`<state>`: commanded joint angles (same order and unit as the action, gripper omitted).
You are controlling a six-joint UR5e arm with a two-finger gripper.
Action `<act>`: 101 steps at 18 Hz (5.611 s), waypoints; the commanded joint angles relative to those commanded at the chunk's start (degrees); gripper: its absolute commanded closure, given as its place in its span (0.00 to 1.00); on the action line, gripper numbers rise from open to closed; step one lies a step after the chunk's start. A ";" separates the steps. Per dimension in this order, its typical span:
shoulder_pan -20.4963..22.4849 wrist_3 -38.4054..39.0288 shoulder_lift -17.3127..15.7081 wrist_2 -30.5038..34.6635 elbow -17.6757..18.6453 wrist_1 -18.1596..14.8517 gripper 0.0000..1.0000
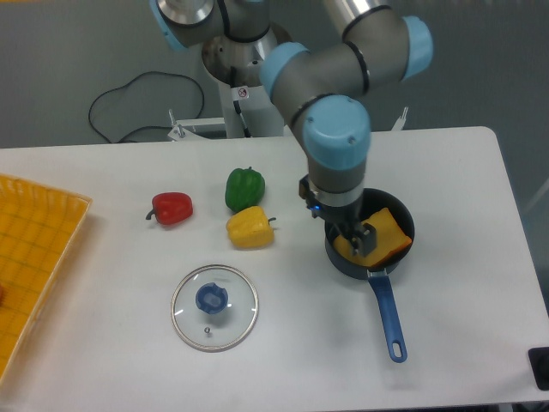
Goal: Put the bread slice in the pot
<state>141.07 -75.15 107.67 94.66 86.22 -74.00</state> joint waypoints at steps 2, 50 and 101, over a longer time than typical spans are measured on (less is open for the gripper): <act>-0.09 0.26 -0.09 -0.26 0.62 0.09 0.00; -4.75 17.23 0.09 -2.72 4.84 5.27 0.00; 0.97 16.79 -4.92 -11.07 3.52 0.88 0.00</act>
<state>142.03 -58.36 102.74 83.59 89.74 -73.12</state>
